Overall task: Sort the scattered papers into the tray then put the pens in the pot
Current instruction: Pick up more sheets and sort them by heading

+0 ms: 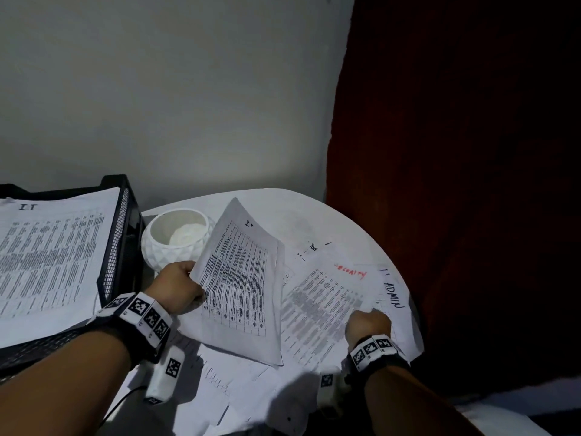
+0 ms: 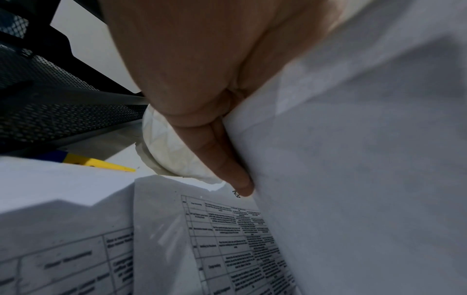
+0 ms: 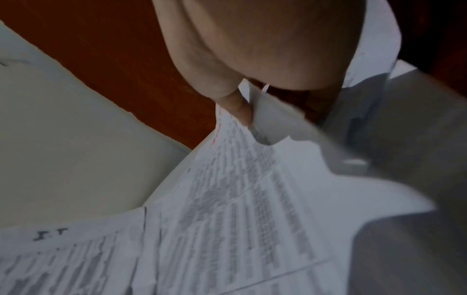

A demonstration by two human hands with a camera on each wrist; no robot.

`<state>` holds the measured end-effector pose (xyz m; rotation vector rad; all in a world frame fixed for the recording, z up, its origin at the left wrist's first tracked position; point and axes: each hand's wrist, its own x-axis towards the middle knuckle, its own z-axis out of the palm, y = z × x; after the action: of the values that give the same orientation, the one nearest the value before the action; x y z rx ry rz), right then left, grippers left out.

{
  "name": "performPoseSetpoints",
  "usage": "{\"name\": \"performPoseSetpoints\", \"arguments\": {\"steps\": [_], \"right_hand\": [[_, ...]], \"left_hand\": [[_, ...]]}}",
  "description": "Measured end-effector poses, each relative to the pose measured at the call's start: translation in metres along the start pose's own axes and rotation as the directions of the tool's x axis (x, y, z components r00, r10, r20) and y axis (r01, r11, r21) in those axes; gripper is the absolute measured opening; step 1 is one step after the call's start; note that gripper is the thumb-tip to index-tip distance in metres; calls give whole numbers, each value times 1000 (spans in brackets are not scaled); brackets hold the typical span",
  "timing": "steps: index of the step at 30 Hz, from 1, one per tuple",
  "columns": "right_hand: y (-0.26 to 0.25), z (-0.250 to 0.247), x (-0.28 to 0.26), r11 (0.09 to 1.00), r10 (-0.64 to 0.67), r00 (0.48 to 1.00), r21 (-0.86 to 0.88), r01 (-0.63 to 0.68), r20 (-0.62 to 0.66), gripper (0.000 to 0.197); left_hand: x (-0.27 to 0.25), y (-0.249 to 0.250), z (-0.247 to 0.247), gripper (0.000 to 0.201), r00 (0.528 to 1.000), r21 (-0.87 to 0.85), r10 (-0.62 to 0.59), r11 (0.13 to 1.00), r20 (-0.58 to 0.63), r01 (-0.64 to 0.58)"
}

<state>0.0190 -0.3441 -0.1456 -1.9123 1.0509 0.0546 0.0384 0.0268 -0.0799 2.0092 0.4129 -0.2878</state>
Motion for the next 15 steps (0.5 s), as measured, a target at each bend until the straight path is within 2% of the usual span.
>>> {"name": "performPoseSetpoints", "arguments": {"steps": [3, 5, 10, 12, 15], "right_hand": [[-25, -6, -6, 984, -48, 999, 170, 50, -14, 17], [-47, -14, -14, 941, -112, 994, 322, 105, 3, 15], [-92, -30, -7, 780, -254, 956, 552, 294, -149, 26], [-113, -48, -23, 703, -286, 948, 641, 308, -141, 19], [-128, -72, -32, 689, -279, 958, 682, 246, -64, 28]], "left_hand": [[-5, 4, -1, 30, 998, 61, 26, 998, -51, -23], [-7, 7, -1, 33, 996, 85, 42, 996, -74, -35], [-8, 9, -8, 26, 985, 141, 90, 988, -144, -70], [-9, 10, -10, 25, 979, 140, 103, 987, -178, -79], [-10, 12, -14, 27, 969, 118, 111, 989, -220, -86]]}}
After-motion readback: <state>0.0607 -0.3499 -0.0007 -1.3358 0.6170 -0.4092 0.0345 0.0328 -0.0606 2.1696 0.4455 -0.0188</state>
